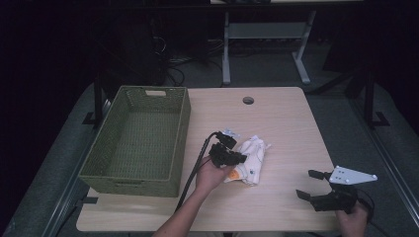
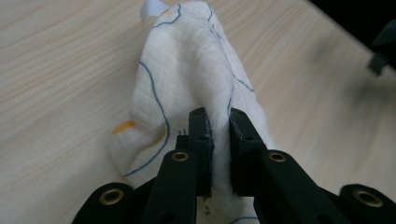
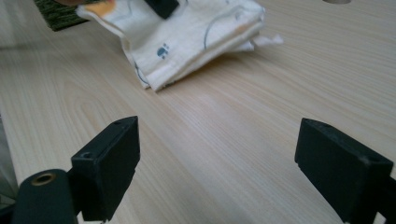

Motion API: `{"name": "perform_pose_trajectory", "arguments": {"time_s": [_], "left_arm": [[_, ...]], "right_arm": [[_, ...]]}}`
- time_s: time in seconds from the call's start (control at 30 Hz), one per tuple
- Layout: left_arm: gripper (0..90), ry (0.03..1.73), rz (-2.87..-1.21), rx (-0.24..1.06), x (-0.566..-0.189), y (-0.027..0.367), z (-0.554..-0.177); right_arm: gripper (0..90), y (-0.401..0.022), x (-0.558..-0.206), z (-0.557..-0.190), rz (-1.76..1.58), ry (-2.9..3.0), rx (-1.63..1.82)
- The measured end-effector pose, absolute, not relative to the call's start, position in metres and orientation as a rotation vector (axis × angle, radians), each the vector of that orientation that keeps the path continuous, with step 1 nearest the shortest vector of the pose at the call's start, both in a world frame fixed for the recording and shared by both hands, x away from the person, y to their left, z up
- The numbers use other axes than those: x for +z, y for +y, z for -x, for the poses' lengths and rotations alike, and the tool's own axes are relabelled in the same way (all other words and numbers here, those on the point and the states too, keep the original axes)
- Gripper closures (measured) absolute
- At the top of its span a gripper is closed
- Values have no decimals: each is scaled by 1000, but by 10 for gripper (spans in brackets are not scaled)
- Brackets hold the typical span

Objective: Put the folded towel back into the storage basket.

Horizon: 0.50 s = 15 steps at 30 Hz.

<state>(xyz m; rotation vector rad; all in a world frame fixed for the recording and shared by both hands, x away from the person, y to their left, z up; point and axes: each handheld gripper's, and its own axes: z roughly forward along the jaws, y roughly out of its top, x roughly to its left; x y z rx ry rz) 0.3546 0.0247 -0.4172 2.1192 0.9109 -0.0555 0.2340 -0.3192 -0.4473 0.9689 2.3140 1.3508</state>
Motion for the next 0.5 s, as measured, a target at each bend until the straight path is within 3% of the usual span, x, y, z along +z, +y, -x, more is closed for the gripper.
{"name": "perform_pose_trajectory", "arguments": {"time_s": [0.5], "left_arm": [[814, 908, -1983, -271, -386, 55, -350]], "right_arm": [[135, -322, -447, -234, -999, 2283, 1363]]}}
